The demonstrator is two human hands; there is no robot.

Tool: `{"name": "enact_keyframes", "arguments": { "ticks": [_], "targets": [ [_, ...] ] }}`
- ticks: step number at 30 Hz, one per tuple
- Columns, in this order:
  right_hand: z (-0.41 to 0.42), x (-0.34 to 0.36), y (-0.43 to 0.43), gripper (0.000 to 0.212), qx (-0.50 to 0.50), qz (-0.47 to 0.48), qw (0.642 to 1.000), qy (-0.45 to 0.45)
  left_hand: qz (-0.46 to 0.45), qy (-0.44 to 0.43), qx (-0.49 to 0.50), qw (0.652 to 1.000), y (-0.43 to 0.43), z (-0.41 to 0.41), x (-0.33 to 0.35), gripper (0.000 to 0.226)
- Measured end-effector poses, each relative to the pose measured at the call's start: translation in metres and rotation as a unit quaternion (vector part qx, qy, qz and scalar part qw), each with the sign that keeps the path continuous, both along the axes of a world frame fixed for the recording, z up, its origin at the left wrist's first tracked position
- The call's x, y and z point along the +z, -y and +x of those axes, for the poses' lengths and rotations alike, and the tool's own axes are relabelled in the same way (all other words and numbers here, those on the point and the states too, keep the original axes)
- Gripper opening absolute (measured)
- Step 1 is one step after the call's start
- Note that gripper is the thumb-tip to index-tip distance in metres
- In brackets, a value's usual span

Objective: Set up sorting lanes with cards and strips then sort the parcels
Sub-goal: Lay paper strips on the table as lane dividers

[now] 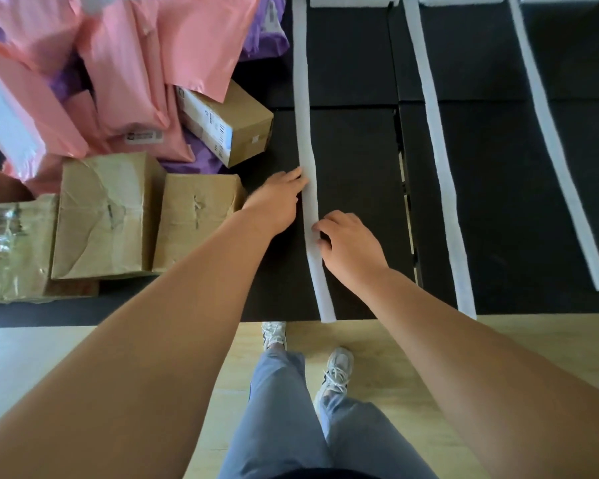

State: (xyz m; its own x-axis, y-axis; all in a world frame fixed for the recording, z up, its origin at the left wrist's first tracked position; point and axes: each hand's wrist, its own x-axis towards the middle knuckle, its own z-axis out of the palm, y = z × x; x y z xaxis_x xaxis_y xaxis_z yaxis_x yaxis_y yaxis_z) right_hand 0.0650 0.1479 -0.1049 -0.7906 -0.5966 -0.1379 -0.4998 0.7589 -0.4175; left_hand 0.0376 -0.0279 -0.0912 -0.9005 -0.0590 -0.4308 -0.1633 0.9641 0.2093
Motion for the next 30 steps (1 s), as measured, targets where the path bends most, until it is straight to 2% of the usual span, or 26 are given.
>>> {"name": "enact_keyframes", "arguments": {
  "ticks": [2,7,13,17,22,27,30],
  "targets": [
    [-0.012,-0.003,0.008,0.039,0.001,0.024,1.0,-0.019,-0.006,-0.004,-0.016,1.0,0.007,-0.013,0.0,0.06],
    [-0.01,-0.006,0.016,0.04,-0.02,0.074,0.994,-0.073,-0.001,0.017,-0.068,0.998,0.021,-0.029,0.009,0.063],
    [-0.02,0.004,0.035,0.019,-0.072,0.049,0.995,-0.051,0.031,0.042,-0.078,0.996,0.035,-0.05,0.028,0.048],
    [-0.041,0.013,0.046,0.018,-0.114,0.054,0.992,-0.008,0.057,-0.049,-0.07,0.995,0.048,-0.07,0.053,0.048],
    [-0.088,0.03,0.062,0.024,-0.162,0.03,0.986,-0.027,0.054,-0.249,-0.043,0.966,0.077,-0.117,0.085,0.038],
    [-0.161,0.051,0.084,0.028,-0.158,-0.006,0.985,-0.066,0.009,-0.309,-0.016,0.951,0.107,-0.165,0.102,0.034],
    [-0.208,0.059,0.098,0.03,-0.131,-0.007,0.988,-0.082,-0.041,-0.294,-0.01,0.955,0.128,-0.192,0.107,0.042]
  ]
}}
